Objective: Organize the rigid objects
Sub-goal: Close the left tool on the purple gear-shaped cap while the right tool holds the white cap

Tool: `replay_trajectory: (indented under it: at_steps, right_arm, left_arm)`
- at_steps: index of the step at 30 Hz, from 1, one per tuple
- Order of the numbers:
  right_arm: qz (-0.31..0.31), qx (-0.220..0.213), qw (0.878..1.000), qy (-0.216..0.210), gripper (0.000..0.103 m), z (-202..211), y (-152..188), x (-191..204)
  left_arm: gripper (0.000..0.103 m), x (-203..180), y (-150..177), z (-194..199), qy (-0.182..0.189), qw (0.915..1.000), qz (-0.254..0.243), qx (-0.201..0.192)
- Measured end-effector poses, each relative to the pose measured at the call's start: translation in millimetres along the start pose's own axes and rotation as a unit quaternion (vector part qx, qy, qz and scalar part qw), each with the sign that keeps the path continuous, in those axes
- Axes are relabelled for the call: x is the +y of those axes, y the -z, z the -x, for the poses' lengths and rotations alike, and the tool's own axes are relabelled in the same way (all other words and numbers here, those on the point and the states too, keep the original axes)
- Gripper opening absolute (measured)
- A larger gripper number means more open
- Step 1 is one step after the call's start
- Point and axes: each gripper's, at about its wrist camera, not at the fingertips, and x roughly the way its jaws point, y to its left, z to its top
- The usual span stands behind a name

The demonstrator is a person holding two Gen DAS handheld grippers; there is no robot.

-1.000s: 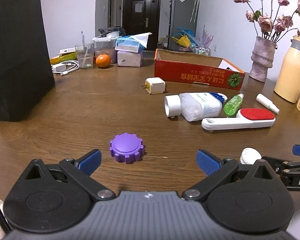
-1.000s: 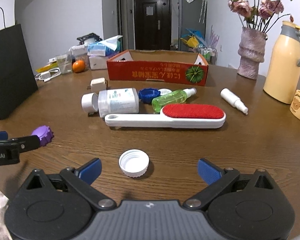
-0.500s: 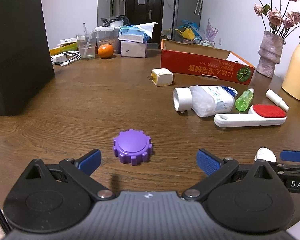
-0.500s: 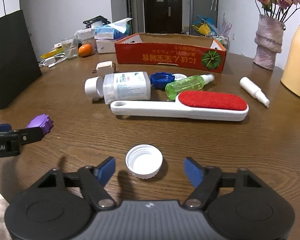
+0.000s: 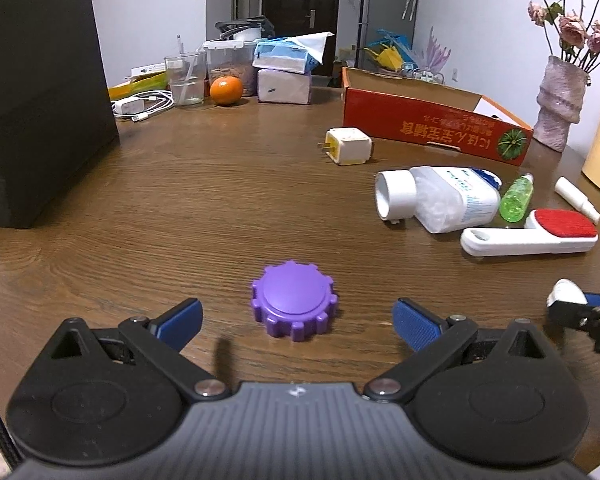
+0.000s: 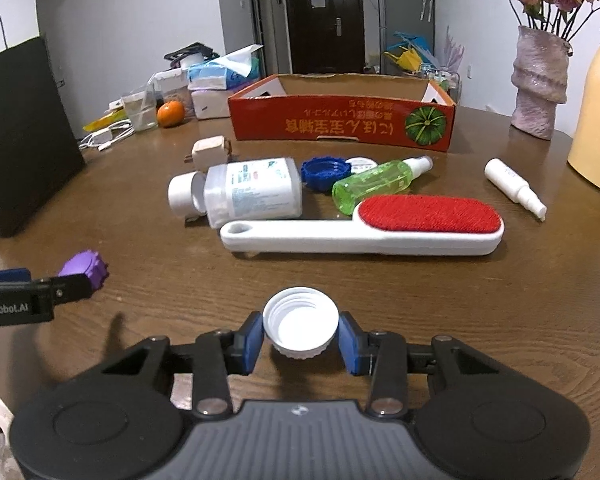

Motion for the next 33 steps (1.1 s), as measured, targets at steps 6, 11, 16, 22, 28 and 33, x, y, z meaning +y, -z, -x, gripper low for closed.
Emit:
replay_trajectory:
  at_steps: [6,11,16,22,28,33]
  right_arm:
    - [-0.003,-0.005,1.0,0.003,0.039,-1,-4,-4]
    - [-0.002,-0.005,1.0,0.003,0.039,-1,-4,-4]
    - [-0.003,-0.005,1.0,0.003,0.039,-1,-4,-4]
    - [-0.004,-0.005,1.0,0.002,0.039,-2,-6,-6]
    - [-0.004,-0.007,1.0,0.001,0.039,-3,-8,-9]
    - [-0.006,-0.01,1.0,0.002,0.039,-3,-10,-11]
  left_arm:
    - [0.103,3,-1,-10,-0.006,0.9999,0.006,0.01]
    - [0.095,5,-1,-17,-0.015,0.9998,0.006,0.011]
    - [0.078,3,-1,-25,-0.016,0.9997,0.001,0.018]
    - [0.055,0,-3,-24,-0.013,0.9998,-0.011,0.009]
    - [0.055,-4,-6,-24,-0.006,0.9999,-0.014,0.006]
    - [0.055,-7,-10,-22,0.0,0.9999,-0.015,0.0]
